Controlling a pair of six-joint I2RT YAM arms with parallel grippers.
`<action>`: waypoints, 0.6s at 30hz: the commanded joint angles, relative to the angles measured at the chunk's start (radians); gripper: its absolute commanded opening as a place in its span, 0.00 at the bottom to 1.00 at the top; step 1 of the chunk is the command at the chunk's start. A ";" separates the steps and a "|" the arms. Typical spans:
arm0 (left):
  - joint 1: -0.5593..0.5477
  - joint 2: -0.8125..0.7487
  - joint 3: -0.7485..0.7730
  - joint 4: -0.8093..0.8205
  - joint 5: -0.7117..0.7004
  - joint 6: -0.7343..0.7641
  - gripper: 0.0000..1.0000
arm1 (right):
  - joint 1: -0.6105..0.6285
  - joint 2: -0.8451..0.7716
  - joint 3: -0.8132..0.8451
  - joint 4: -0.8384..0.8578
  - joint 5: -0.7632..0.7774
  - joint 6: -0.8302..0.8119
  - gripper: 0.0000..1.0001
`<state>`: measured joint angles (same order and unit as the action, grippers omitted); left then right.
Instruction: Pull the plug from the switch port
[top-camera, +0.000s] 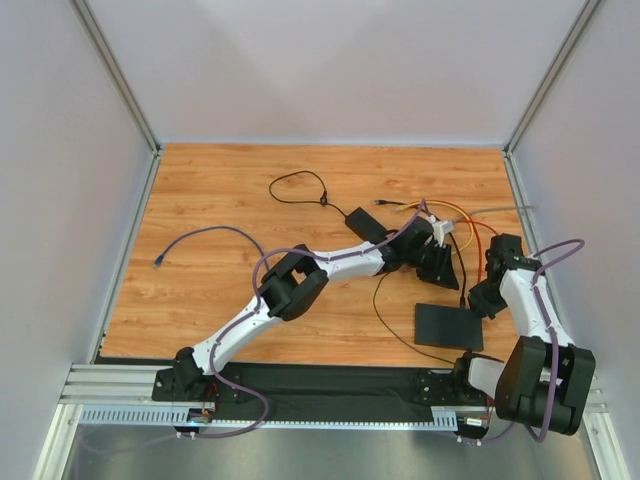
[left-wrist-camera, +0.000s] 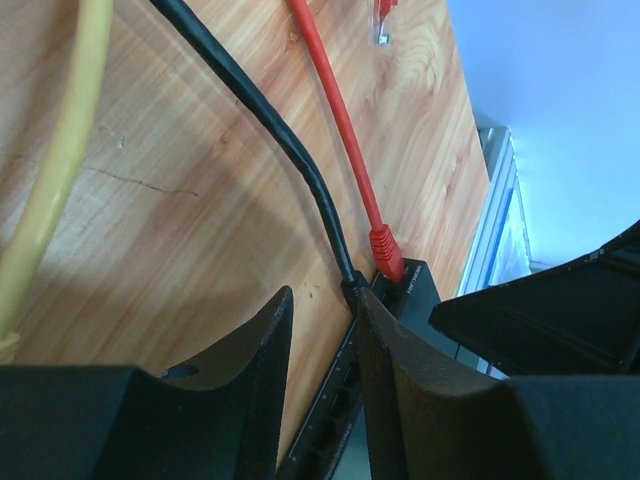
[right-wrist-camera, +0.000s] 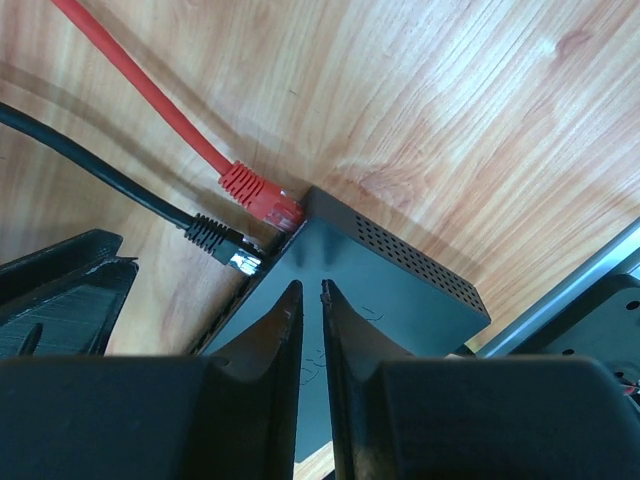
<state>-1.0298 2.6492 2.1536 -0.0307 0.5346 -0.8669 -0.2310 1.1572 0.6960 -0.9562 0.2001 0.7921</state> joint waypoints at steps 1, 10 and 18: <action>-0.018 0.011 0.055 0.063 0.021 -0.043 0.40 | -0.005 -0.002 -0.013 0.039 0.004 -0.008 0.15; -0.039 0.031 0.058 0.071 -0.002 -0.050 0.40 | -0.008 0.047 -0.061 0.073 -0.021 0.018 0.14; -0.050 0.034 0.040 0.071 -0.025 -0.064 0.39 | -0.008 0.050 -0.069 0.077 -0.016 0.018 0.13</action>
<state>-1.0702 2.6770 2.1700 0.0090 0.5179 -0.9157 -0.2390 1.1835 0.6628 -0.9306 0.1822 0.7959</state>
